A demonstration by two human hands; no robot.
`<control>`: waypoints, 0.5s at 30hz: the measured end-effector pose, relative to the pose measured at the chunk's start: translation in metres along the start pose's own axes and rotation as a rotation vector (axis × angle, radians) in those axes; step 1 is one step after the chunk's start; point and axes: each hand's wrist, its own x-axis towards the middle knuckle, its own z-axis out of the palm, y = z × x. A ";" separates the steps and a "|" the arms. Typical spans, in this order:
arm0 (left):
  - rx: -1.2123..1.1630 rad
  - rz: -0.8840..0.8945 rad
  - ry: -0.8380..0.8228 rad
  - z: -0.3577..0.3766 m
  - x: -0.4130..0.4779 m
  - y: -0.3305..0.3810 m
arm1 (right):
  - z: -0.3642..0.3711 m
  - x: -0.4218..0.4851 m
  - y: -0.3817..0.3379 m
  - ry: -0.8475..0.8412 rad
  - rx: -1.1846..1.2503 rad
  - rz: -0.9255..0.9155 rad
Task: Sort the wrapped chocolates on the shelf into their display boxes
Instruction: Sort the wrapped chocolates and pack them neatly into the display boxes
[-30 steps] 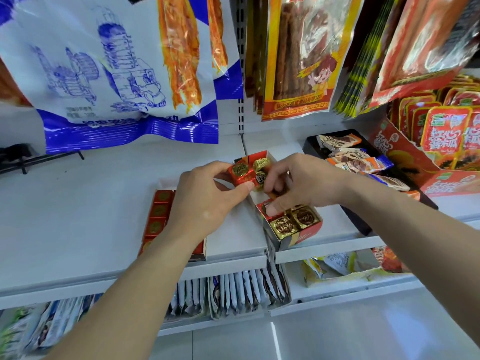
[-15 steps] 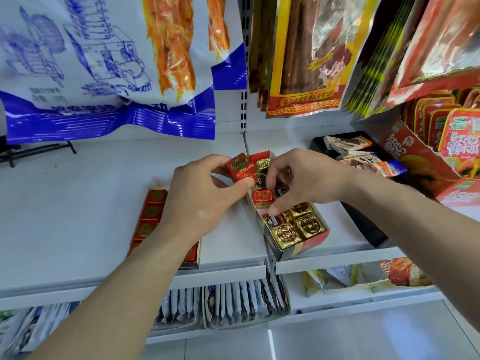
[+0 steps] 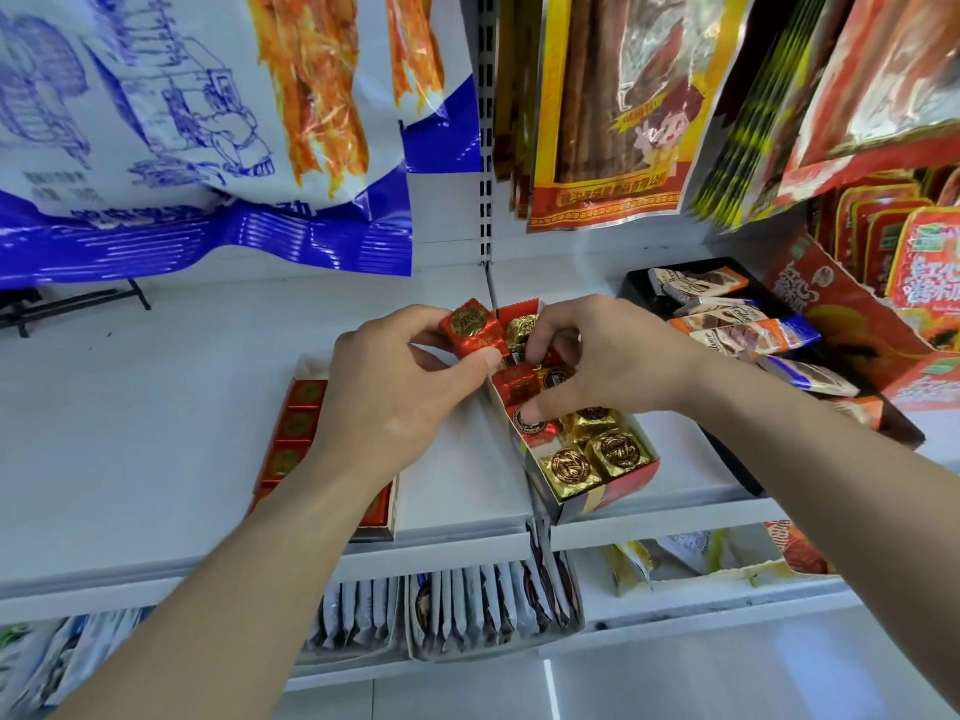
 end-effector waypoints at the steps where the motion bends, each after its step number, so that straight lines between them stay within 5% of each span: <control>1: -0.001 0.001 -0.003 0.000 0.000 0.000 | -0.001 -0.001 -0.001 -0.026 -0.033 0.011; 7: -0.095 0.047 -0.063 -0.001 0.004 0.008 | 0.001 0.002 -0.006 0.062 -0.090 0.058; 15: -0.078 0.022 -0.341 0.012 0.003 0.020 | -0.002 -0.038 0.021 0.147 0.260 0.139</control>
